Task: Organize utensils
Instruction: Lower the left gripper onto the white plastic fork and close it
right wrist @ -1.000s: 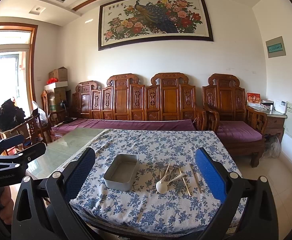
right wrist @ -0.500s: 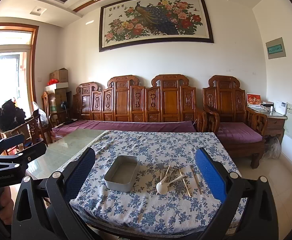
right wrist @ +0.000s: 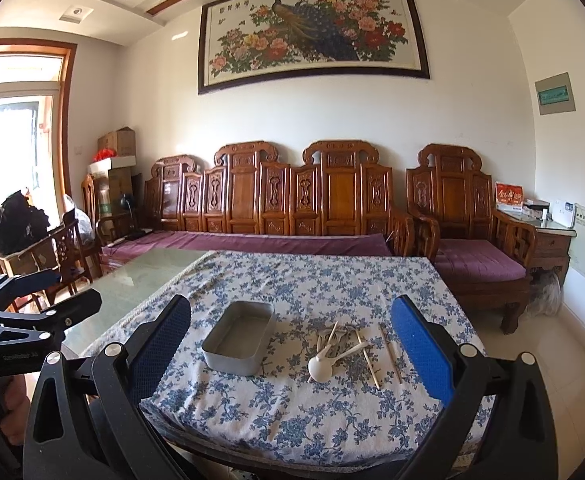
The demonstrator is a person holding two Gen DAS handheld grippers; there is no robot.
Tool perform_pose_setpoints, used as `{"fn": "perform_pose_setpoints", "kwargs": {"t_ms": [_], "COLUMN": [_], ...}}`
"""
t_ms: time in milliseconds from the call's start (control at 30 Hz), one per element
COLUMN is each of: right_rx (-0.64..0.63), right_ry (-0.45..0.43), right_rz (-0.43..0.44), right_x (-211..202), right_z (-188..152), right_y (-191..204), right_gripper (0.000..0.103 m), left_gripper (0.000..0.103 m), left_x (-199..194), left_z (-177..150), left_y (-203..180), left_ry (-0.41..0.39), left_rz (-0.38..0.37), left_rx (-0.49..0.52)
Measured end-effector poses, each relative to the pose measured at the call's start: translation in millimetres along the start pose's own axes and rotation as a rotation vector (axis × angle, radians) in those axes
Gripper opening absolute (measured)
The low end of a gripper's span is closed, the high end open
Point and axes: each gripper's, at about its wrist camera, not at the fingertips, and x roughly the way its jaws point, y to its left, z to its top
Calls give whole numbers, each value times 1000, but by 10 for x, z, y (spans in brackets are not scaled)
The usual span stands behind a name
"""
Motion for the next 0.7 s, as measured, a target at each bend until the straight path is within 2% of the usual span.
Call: {"fn": "perform_pose_setpoints", "kwargs": {"t_ms": [133, 567, 700], "right_rx": [-11, -55, -64], "right_ry": [39, 261, 314], "right_rz": [1, -46, -52], "right_x": [234, 1484, 1814], "right_z": [-82, -403, -551], "right_y": [-119, -775, -976], "right_gripper": [100, 78, 75], "left_gripper": [97, 97, 97], "left_x": [300, 1290, 1610], "left_z": [-49, -146, -184], "left_y": [-11, -215, -291], "left_ry": [55, 193, 250], "left_rz": [-14, -82, -102], "left_rx": [17, 101, 131]}}
